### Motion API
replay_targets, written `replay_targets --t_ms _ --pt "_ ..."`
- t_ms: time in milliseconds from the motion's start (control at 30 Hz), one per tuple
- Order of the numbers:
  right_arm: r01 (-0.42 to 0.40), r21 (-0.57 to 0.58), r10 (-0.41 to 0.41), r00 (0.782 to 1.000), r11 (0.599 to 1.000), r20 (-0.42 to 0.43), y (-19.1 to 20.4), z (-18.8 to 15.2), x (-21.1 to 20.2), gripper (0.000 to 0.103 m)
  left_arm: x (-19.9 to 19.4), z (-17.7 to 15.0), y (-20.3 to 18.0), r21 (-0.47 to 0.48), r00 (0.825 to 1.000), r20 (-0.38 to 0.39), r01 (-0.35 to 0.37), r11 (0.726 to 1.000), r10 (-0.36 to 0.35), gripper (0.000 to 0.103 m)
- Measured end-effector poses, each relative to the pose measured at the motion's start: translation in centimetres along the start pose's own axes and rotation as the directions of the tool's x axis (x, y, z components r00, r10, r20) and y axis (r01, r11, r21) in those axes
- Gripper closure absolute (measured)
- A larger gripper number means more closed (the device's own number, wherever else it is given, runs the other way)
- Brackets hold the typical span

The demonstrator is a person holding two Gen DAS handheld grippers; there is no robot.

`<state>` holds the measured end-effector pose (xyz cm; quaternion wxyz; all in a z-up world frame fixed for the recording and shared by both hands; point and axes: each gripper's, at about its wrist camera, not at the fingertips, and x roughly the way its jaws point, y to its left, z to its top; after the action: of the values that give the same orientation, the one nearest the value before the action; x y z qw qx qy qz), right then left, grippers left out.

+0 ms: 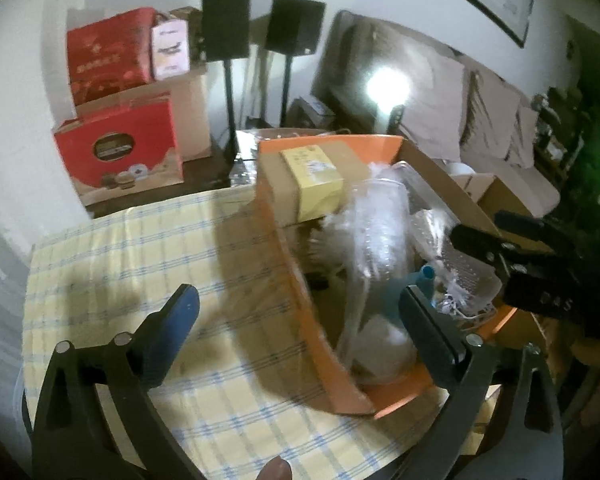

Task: Organize objects
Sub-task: 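Withdraw both tools from the orange box back over the table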

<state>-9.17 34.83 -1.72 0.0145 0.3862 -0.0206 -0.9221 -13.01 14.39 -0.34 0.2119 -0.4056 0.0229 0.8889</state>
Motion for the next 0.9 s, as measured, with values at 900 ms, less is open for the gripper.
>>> replay_targets --t_ms 900 --pt "-0.059 -0.059 0.065 0.992 0.997 0.110 7.2 -6.5 -6.1 0.001 -8.1 -8.3 6.8 -0.180 0.992 0.049 -0.108 0.978 0.119 0.000"
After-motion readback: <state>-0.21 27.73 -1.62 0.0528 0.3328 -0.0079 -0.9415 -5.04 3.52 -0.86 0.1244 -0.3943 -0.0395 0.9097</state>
